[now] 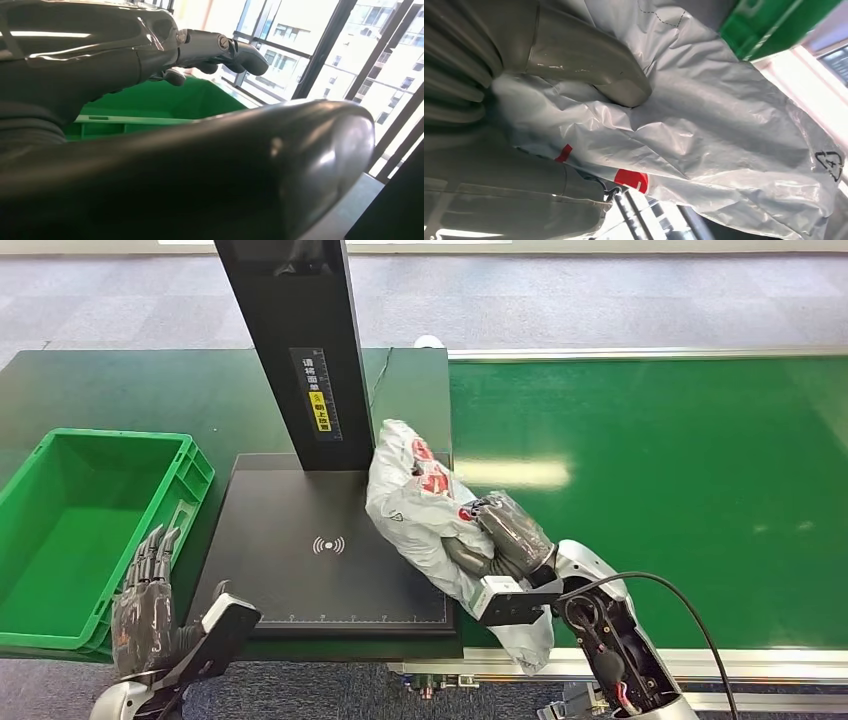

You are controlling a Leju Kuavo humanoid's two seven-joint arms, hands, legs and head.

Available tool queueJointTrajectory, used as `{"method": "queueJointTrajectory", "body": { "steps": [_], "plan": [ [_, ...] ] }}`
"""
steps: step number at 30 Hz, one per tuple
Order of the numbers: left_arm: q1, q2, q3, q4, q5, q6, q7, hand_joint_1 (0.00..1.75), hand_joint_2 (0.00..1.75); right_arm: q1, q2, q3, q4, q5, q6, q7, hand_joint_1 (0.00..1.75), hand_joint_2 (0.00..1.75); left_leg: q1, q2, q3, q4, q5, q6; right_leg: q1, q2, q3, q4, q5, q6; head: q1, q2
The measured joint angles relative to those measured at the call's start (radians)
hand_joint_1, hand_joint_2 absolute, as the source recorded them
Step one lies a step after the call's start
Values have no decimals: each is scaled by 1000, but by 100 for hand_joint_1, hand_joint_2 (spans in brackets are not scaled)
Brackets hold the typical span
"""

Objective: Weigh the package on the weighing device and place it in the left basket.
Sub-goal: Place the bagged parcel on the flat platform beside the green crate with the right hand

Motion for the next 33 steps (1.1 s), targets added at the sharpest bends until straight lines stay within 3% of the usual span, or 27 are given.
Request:
{"method": "queueJointTrajectory", "body": {
  "steps": [5,11,21,32,33],
  "plan": [
    [-29,3,-10,37,18,2,-9,0,0,-53,0,62,-19,-51,56,-9,175,175,0,0,0,0,0,0,0,0,0,0,0,0,0,0],
    [-65,3,-32,83,22,9,-11,0,0,-127,20,153,-2,-10,38,-4,175,175,0,0,0,0,0,0,0,0,0,0,0,0,0,0],
    [-118,2,-62,154,45,13,-31,0,0,-247,132,303,129,-5,-30,-2,175,175,0,0,0,0,1,-1,0,0,0,1,0,0,0,0],
    [-188,-2,-100,223,60,12,-40,0,0,-320,221,407,253,-53,-19,15,175,175,0,1,0,0,1,0,0,0,0,1,0,0,0,0],
    [-193,-2,-102,229,62,12,-41,0,0,-325,229,416,267,-56,-19,16,166,175,0,1,0,0,1,-1,0,0,0,1,0,0,0,0]
  ]
}}
